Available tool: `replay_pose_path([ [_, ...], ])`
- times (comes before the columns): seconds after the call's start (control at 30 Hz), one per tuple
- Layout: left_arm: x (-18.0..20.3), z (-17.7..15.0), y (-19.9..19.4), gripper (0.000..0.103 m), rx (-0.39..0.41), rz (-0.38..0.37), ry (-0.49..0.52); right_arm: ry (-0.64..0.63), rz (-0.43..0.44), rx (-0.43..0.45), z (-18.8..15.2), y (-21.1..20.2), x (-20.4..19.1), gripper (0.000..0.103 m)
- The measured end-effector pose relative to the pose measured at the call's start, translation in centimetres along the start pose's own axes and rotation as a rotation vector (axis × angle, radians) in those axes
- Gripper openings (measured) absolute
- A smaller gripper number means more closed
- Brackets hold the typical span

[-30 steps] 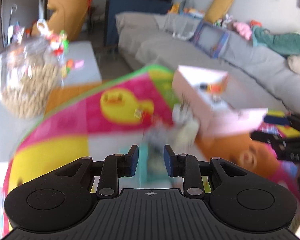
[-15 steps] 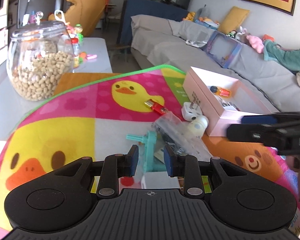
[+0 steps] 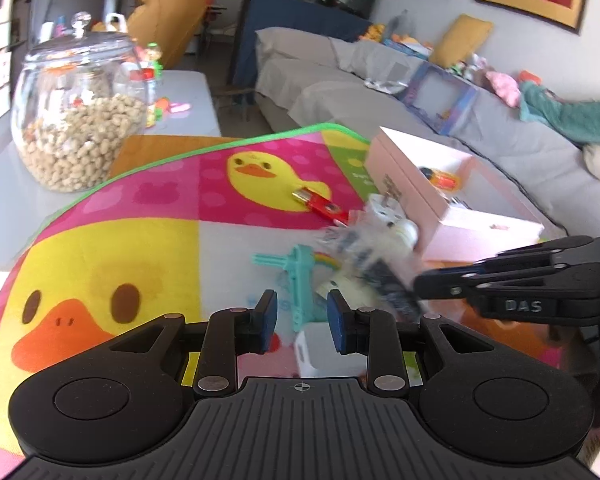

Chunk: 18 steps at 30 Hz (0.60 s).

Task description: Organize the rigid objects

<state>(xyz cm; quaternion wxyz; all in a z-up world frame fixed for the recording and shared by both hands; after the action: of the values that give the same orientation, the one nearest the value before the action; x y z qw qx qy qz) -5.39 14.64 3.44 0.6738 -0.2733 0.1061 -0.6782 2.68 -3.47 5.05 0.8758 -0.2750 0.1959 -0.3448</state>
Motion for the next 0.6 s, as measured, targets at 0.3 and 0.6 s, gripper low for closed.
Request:
replay_pose_path([
  [0.3,4.4,-0.9,0.3,0.03,-0.025,-0.048,0.179,-0.042,-0.209,0.043,-3.6,-6.2,4.7,0.008],
  [0.6,3.7,-1.3,-0.2,0.03,-0.047,0.065,0.147,-0.011,-0.27,0.148,-4.8,-8.4,6.7,0.052],
])
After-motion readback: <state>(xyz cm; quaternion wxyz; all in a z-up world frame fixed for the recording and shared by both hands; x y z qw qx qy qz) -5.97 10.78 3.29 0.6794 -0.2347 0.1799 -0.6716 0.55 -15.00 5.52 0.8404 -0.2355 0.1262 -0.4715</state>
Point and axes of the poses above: each gripper's, at about its wrist camera, not at the fingertips, and y roughly the way its jaws point, x to its right, z to its top, the point moved 1 cm from there along y, roughly the way its jaws point, and after that the axes turned 8 degrees about x, right-handed, at the moved point
